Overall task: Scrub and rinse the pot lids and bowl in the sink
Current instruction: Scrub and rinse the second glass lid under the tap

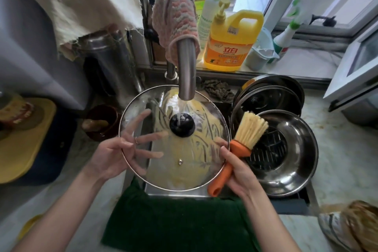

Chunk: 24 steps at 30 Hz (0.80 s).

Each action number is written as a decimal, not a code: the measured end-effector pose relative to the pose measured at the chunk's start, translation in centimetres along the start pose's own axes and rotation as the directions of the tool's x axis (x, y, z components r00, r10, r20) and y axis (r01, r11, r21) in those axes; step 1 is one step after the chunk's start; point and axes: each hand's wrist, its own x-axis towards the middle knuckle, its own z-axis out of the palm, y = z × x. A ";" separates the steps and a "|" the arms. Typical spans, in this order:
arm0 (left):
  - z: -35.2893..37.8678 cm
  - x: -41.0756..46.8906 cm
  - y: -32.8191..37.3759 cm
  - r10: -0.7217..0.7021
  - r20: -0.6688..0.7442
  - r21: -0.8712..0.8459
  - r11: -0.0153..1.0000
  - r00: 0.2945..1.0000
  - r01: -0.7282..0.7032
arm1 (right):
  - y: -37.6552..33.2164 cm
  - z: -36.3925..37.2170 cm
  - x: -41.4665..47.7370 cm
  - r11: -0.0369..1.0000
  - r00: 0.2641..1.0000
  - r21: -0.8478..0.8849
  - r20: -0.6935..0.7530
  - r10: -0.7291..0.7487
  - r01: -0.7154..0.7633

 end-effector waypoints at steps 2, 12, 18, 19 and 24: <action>-0.4 0.8 0.6 -0.054 0.028 -0.021 0.998 0.998 0.054 | -0.5 0.6 -0.9 1.000 1.000 0.000 0.030 -0.004 0.004; -0.9 11.2 -0.7 0.555 -0.738 0.653 0.444 0.385 0.614 | -1.8 3.2 -3.0 0.972 0.970 -0.048 -0.080 -0.232 0.228; 3.0 12.1 -10.5 0.539 -0.452 0.746 -0.210 0.711 0.632 | -0.5 4.7 -1.5 0.968 0.934 0.028 -0.270 -0.234 0.250; 2.3 12.4 -9.7 0.556 -0.440 0.770 -0.171 0.705 0.615 | -0.4 4.6 -1.6 0.968 0.934 0.027 -0.268 -0.235 0.251; 0.5 12.5 -7.9 0.571 -0.595 0.682 -0.012 0.565 0.731 | -0.6 4.7 -1.1 0.962 0.922 -0.053 -0.276 -0.273 0.269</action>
